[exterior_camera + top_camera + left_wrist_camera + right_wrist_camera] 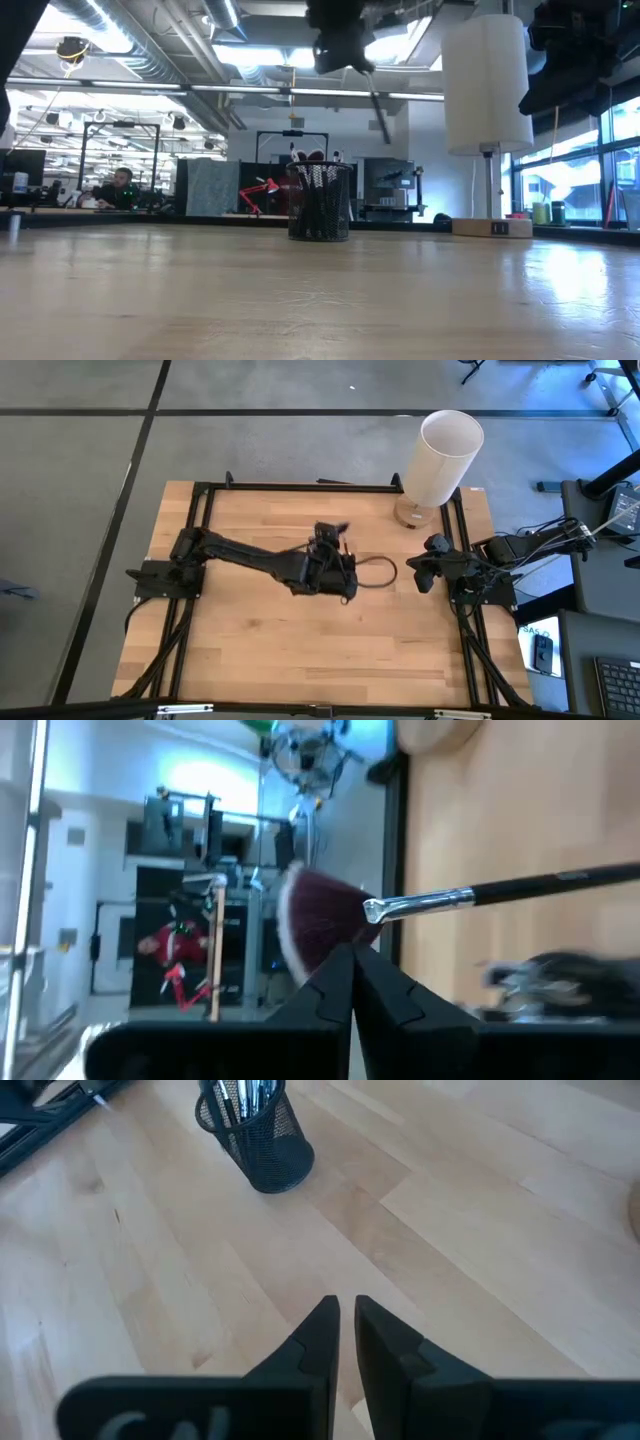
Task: Sort items
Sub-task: Put the highlighter brush into the organizer
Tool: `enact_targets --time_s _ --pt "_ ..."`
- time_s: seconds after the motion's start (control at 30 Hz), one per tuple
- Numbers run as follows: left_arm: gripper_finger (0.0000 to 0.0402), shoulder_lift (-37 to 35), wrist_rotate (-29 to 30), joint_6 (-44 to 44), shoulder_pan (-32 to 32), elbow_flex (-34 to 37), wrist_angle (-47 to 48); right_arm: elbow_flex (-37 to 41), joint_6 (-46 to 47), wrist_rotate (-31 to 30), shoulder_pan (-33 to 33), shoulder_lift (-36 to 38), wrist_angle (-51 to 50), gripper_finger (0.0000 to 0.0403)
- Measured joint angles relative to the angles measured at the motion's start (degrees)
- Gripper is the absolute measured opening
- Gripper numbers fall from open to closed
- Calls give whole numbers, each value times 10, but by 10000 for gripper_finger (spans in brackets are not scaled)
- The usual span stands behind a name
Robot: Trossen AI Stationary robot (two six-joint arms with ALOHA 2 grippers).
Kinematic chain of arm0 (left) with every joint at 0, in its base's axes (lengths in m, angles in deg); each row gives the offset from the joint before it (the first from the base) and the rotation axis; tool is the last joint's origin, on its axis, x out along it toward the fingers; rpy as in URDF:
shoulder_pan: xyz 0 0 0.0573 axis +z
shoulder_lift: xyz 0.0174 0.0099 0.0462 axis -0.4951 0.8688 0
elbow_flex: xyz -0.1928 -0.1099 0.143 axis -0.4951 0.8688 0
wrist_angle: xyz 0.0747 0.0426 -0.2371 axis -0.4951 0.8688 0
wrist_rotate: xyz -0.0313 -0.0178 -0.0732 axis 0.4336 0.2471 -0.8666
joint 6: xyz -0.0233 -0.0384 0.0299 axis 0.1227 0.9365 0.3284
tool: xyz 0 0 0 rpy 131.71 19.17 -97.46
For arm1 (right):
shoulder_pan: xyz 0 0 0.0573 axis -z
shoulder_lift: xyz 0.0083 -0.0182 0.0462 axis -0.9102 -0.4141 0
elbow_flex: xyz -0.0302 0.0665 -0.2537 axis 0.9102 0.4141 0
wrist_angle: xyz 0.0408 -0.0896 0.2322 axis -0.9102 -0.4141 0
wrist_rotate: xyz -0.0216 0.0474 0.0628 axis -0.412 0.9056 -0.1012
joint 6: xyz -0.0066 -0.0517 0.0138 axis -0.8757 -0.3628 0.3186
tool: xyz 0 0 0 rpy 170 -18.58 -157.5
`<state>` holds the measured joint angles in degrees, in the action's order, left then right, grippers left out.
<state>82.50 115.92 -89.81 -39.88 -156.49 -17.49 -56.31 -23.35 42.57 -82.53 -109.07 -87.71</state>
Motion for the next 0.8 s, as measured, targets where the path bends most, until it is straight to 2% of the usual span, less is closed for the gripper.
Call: enact_targets --time_s 0.1,0.3,0.43,0.63,0.8 --pt "1 -13 -4 33 16 0 36 0 -2 0 0 0 0 37" --pt "1 -16 -15 157 31 11 147 0 -2 -1 0 0 -1 37" --pt "2 -15 -43 204 33 50 172 0 -2 -1 0 0 -1 37" --pt "2 -15 -72 227 31 94 172 0 -2 -1 0 0 -1 37" --pt "13 -15 -144 281 36 104 171 0 -1 -1 0 0 -1 37"
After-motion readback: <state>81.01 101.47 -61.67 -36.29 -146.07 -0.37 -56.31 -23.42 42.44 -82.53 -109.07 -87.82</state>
